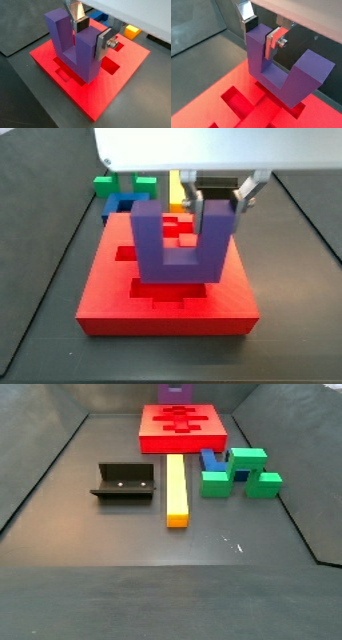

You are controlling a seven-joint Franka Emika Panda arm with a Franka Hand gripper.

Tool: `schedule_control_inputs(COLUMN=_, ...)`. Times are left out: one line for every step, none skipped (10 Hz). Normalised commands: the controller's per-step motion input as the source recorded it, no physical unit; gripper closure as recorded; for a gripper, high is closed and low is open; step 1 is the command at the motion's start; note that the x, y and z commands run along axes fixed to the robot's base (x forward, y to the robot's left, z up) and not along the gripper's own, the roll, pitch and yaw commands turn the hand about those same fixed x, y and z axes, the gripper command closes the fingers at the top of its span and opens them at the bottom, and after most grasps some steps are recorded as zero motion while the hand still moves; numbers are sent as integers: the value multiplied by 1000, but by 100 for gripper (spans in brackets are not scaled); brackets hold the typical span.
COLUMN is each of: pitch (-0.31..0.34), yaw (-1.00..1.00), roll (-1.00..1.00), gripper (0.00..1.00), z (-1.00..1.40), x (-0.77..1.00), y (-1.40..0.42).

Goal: Pick up the purple object. Move up. Place the purple object on the fixture. Regrasp the purple object. Move to above the board. Insert the purple object.
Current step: Insert the purple object.

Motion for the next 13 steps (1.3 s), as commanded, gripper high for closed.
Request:
schedule_control_inputs(pitch=0, yaw=154, roll=136, gripper=100, z=-254, x=0, y=-157)
schedule_control_inputs(pitch=0, yaw=63, roll=109, gripper=100, z=-249, x=0, y=-29)
schedule_control_inputs(pitch=0, yaw=66, roll=109, gripper=100, z=-286, x=0, y=-49)
schedule_control_inputs(pitch=0, yaw=37, roll=144, gripper=100, z=-277, x=0, y=-34)
schedule_control_inputs(pitch=0, yaw=23, roll=174, gripper=100, z=-234, x=0, y=0)
schedule_control_inputs(pitch=0, yaw=0, roll=136, gripper=100, z=-163, x=-140, y=0)
schedule_control_inputs(pitch=0, yaw=0, roll=111, gripper=100, z=-140, x=-120, y=0)
schedule_control_inputs(pitch=0, yaw=11, roll=66, gripper=100, z=-91, x=-23, y=-100)
schedule_control_inputs(pitch=-10, yaw=120, roll=11, gripper=100, z=-46, x=0, y=-234)
schedule_control_inputs(pitch=-39, yaw=89, roll=0, gripper=100, z=-63, x=34, y=-251)
schedule_control_inputs(pitch=-50, yaw=37, roll=0, gripper=100, z=-111, x=94, y=-174)
schedule_control_inputs(pitch=-20, yaw=0, roll=14, gripper=100, z=-180, x=69, y=-23)
schedule_control_inputs(pitch=-4, yaw=0, roll=37, gripper=100, z=-220, x=177, y=0)
